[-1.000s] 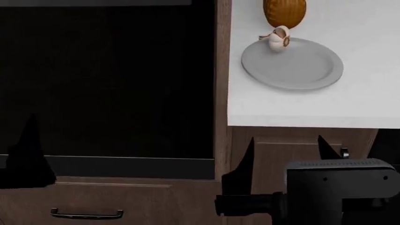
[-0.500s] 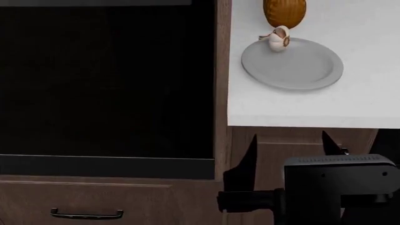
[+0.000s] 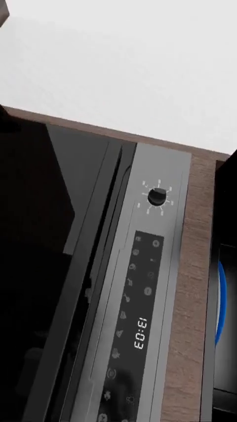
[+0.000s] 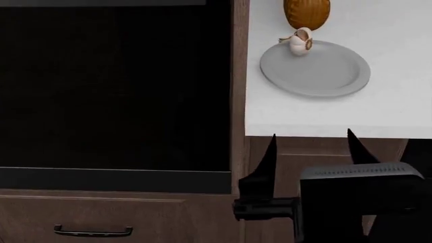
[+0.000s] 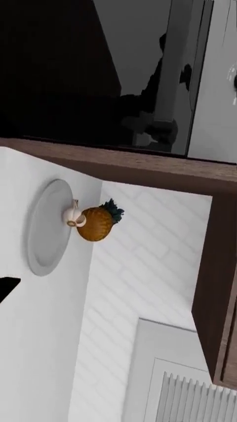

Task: Pick the garlic from the counter and place it in the microwave.

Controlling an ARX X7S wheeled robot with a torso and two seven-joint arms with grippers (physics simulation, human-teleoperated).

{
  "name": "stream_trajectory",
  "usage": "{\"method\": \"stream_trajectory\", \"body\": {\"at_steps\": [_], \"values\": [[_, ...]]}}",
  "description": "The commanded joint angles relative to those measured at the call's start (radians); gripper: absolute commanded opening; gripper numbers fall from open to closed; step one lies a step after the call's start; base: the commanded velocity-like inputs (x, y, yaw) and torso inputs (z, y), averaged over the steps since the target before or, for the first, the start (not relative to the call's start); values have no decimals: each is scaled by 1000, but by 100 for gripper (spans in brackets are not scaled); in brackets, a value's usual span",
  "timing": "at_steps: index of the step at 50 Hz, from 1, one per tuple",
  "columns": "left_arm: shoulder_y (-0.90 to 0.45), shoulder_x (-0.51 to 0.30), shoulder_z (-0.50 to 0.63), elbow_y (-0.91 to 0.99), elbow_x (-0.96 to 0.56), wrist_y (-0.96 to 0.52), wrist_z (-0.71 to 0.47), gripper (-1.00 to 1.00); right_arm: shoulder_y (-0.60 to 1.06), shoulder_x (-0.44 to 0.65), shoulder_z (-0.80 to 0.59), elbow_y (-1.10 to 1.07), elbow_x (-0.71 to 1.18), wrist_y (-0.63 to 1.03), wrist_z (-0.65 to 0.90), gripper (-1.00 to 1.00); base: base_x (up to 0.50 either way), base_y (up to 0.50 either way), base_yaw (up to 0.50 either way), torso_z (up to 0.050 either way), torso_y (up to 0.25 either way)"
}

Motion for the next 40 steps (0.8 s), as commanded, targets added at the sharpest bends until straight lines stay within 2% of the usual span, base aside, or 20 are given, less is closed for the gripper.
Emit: {"method": "stream_trajectory", "body": {"at_steps": [1, 18, 20, 23, 27, 28, 29, 31, 32, 37, 38, 39, 40], "values": [[11, 46, -135, 100, 1, -241, 55, 100, 4, -61, 34, -71, -97, 153, -94, 100, 0, 0, 0, 0, 0], [20, 43, -128, 98, -6, -225, 41, 100, 3, -52, 37, -76, -70, 153, -74, 100, 0, 0, 0, 0, 0], [21, 42, -127, 98, -8, -226, 40, 100, 19, -67, 77, -86, -45, 179, -85, 100, 0, 0, 0, 0, 0], [20, 43, -129, 99, -13, -220, 41, 100, 39, -35, 47, -109, -54, 219, -90, 100, 57, -5, 0, 0, 0], [18, 43, -134, 99, -20, -224, 40, 100, 158, -5, 33, -243, -73, 427, -101, 100, 249, -36, 0, 0, 0], [21, 42, -129, 98, -17, -217, 38, 100, 218, 5, 27, -295, -72, 529, -114, 100, 250, -24, 0, 0, 0], [17, 44, -136, 99, -23, -225, 40, 100, 326, 0, -17, -311, -190, 640, -224, 100, 258, 0, 0, 0, 0], [10, 46, -149, 102, -33, -234, 42, 100, 391, -70, -170, -311, -490, 710, -524, 100, 246, 0, 0, 0, 0], [11, 47, -152, 104, -36, -232, 43, 100, 461, -134, -238, -232, -640, 710, -674, 100, 242, 0, 0, 0, 0], [5, 52, -168, 104, -46, -229, 42, 100, 670, -135, -132, -46, -1390, 710, -1424, 100, 228, 0, 0, 0, 0], [2, 52, -172, 104, -50, -232, 43, 100, 685, -135, -153, -36, -1540, 710, -1574, 100, 211, 0, 0, 0, 0], [1, 53, -174, 103, -51, -233, 42, 100, 699, -135, -151, -25, -1690, 710, -1617, 100, 219, 0, 0, 0, 0], [-4, 56, -184, 104, -58, -235, 44, 100, 710, -135, -152, -15, -1709, 710, -1617, 100, 211, 0, 0, 0, 0]]}}
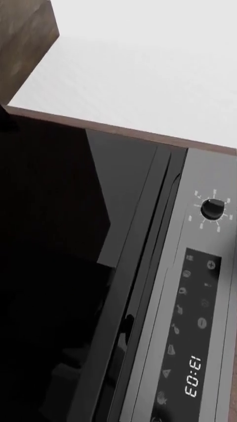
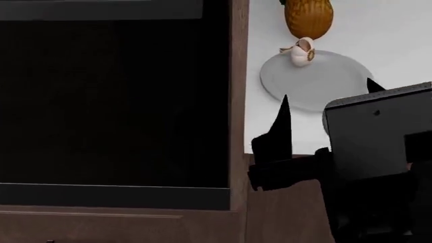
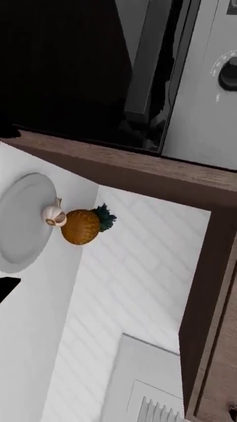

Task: Pick the garlic from the counter and place it in the microwave.

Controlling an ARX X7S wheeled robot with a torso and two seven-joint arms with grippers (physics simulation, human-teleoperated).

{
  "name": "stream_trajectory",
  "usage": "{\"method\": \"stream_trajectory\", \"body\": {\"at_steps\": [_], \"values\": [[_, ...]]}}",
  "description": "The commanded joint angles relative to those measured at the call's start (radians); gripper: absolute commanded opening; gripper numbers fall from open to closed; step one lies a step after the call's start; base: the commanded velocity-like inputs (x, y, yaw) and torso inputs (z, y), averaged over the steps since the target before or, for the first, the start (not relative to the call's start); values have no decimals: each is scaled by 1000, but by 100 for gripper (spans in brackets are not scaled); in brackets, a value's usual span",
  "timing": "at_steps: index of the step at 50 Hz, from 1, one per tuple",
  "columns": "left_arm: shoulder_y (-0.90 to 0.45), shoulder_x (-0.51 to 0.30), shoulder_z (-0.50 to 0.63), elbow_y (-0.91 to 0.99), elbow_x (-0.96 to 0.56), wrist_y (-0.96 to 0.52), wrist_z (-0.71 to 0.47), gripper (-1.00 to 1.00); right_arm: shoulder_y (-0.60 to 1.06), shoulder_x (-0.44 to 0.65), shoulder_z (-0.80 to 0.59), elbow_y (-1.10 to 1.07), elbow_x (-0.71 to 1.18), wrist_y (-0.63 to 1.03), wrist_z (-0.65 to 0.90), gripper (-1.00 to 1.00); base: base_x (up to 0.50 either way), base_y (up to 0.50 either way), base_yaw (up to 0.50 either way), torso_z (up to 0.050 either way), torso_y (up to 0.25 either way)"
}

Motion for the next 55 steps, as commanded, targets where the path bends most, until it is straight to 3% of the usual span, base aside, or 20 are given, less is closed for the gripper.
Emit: {"method": "stream_trajectory", "body": {"at_steps": [1, 24, 45, 48, 49, 50, 51, 55], "values": [[-18, 18, -33, 12, -20, 10, 8, 100, 314, -50, -58, 119, -965, 158, -858, 100, 219, 0, 0, 20, 0], [-23, 17, -35, 0, -24, 26, -28, 100, 339, -50, -77, 144, -1020, 152, -858, 100, 33, -1, 0, 47, 19], [-39, 23, -55, -6, -34, 31, -66, 100, 334, -50, -48, 149, -1008, 158, -858, 100, 408, -252, 0, 7, 0], [-131, 61, -174, -13, 8, 38, -173, 100, 343, -50, -54, 150, -1018, 157, -858, 100, 81, -154, 0, 0, 0], [-218, 79, -324, -9, -26, -57, -199, 100, 344, -50, -60, 149, -1021, 156, -858, 100, 0, 0, 0, 0, 0], [-261, 73, -402, -21, 12, -50, -260, 100, 349, -50, -56, 151, -1019, 151, -858, 100, 0, 0, 0, 0, 0], [-308, 92, -496, -36, 16, -6, -279, 100, 357, -49, -50, 157, -1019, 146, -858, 100, 0, 0, 0, 0, 0], [-387, 71, -642, -136, 100, 171, -371, 100, 361, -50, -54, 158, -1017, 141, -858, 100, 0, 0, 0, 0, 0]]}}
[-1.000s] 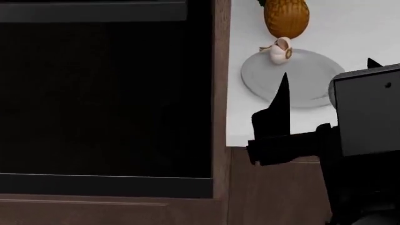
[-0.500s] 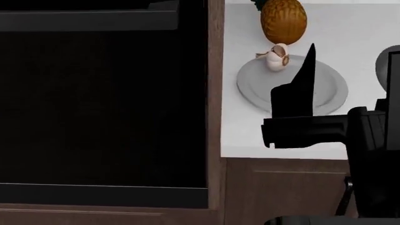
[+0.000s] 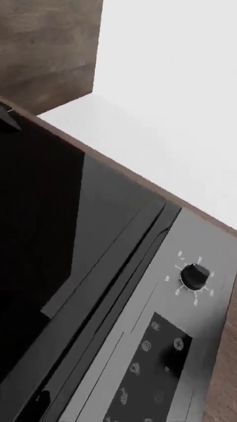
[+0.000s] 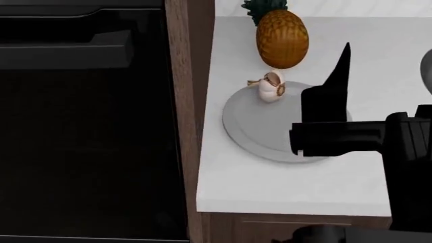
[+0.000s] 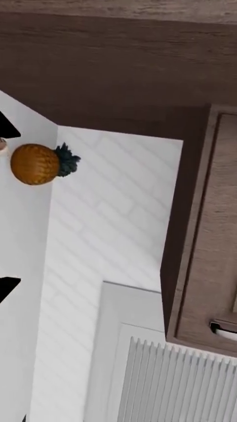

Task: Pick the garlic from the counter and place it in the microwave.

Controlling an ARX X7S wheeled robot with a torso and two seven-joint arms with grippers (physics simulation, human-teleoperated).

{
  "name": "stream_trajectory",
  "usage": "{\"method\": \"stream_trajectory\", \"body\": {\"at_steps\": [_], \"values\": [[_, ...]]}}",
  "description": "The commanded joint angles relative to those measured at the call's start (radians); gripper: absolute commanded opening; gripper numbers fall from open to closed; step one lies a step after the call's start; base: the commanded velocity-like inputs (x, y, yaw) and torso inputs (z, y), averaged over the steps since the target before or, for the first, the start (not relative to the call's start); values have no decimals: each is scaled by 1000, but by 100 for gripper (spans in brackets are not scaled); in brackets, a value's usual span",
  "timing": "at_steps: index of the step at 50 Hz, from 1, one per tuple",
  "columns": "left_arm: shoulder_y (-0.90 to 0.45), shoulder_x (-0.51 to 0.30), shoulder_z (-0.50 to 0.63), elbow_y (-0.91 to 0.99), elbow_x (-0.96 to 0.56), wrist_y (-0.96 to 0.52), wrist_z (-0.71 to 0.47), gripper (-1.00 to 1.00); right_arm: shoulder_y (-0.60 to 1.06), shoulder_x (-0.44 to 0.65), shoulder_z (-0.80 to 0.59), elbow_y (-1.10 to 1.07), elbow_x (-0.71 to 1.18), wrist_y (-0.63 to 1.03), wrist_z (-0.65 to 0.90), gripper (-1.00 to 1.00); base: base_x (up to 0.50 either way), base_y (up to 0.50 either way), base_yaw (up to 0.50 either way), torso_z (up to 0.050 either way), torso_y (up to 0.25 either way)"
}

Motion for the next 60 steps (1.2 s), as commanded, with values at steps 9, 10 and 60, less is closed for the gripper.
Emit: {"method": "stream_trajectory", "body": {"at_steps": [9, 10, 60], "values": [[-451, -126, -710, -340, 33, 305, -268, 100, 49, -6, 9, 19, -10, -19, -11, 100, 0, 0, 0, 0, 0], [-505, -160, -786, -362, -7, 303, -280, 100, 58, -6, 12, 28, -9, -19, -11, 100, 0, 0, 0, 0, 0], [-483, -138, -765, -326, 15, 418, -228, 100, 0, -7, 161, 242, 356, 9, -12, 100, 288, -47, 0, 0, 0]]}}
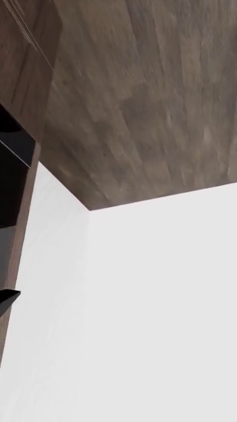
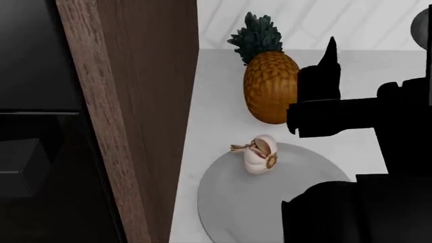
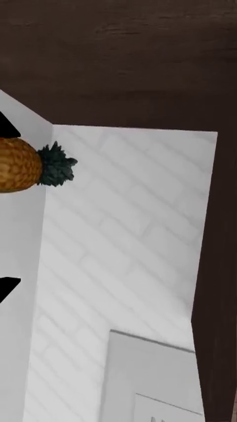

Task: Pick the garlic from the counter and place it in the microwave.

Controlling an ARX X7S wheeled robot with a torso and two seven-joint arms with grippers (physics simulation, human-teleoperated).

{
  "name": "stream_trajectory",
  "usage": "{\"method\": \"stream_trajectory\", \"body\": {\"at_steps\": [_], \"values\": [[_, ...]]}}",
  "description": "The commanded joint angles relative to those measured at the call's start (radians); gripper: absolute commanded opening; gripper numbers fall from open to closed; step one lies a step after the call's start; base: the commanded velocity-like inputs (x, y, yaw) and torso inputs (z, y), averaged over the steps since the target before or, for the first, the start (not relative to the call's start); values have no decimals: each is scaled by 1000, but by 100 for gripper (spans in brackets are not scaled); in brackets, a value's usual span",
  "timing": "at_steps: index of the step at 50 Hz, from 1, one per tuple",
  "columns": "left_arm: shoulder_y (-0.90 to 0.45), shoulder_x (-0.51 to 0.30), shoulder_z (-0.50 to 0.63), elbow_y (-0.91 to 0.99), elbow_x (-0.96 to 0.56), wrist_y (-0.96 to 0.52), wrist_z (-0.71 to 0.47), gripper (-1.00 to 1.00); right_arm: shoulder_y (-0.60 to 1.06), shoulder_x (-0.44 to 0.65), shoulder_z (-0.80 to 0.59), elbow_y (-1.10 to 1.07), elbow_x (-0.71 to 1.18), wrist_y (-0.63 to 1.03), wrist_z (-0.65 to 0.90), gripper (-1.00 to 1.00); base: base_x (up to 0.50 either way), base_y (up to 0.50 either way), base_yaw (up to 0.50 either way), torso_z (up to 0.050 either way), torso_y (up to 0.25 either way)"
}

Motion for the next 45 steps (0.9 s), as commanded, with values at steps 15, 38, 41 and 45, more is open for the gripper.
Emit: {"method": "stream_trajectory", "body": {"at_steps": [15, 38, 41, 45], "values": [[8, 11, 12, 20, -14, -12, 24, 100, 66, -6, 18, 464, 415, 14, 46, 100, 0, 0, 0, 0, 0], [8, 10, 17, 32, -19, -23, 23, 100, 51, -6, -2, 569, 496, 14, 56, 100, 0, 0, 0, 0, 0], [10, 11, 16, 29, -18, -18, 27, 100, 45, -6, -1, 574, 530, 14, 76, 100, 0, 0, 0, 0, 0], [11, 11, 22, 33, -18, -23, 25, 100, 41, -6, 2, 578, 691, 14, 249, 100, 0, 0, 0, 0, 0]]}}
